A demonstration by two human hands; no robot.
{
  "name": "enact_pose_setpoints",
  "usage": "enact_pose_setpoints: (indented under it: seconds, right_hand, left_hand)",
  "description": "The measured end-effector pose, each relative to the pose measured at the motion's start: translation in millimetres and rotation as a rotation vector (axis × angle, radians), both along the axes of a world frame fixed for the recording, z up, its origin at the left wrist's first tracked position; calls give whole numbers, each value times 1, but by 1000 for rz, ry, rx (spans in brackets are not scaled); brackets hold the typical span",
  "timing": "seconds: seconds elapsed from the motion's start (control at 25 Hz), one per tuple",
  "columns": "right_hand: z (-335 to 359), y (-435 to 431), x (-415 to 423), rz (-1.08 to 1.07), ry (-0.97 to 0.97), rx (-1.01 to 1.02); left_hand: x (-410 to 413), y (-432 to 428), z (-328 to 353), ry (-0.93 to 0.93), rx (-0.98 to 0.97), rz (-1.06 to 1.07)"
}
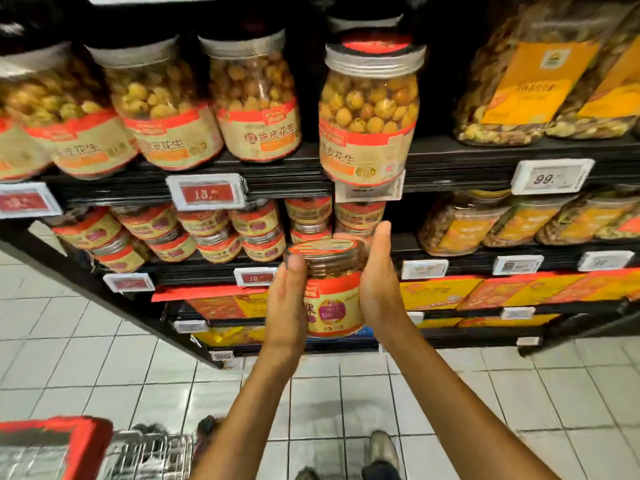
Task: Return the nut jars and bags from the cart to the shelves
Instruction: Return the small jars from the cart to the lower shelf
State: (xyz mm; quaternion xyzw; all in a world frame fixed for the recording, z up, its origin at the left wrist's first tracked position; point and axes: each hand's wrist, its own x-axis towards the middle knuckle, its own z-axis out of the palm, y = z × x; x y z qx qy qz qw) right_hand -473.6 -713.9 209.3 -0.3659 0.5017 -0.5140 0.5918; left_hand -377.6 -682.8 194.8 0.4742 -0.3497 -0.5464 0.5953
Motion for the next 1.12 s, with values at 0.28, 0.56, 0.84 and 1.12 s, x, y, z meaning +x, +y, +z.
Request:
enact_pose_setpoints:
  seconds: [0.28, 0.56, 0.84, 1.12]
  right_hand:
    - [-71, 53, -3, -14, 174, -92]
    - [-84, 33, -82, -64, 68, -190]
    - [-103, -33, -135, -75, 217, -340]
    - [-121, -54, -135, -115, 132, -342]
  left_hand:
    - [27, -7, -69, -133, -6, 120]
    - [-53, -32, -79, -137, -92, -120]
    - [-108, -69, -92, -121, -201, -131]
    - [-122, -88, -125, -112, -217, -97]
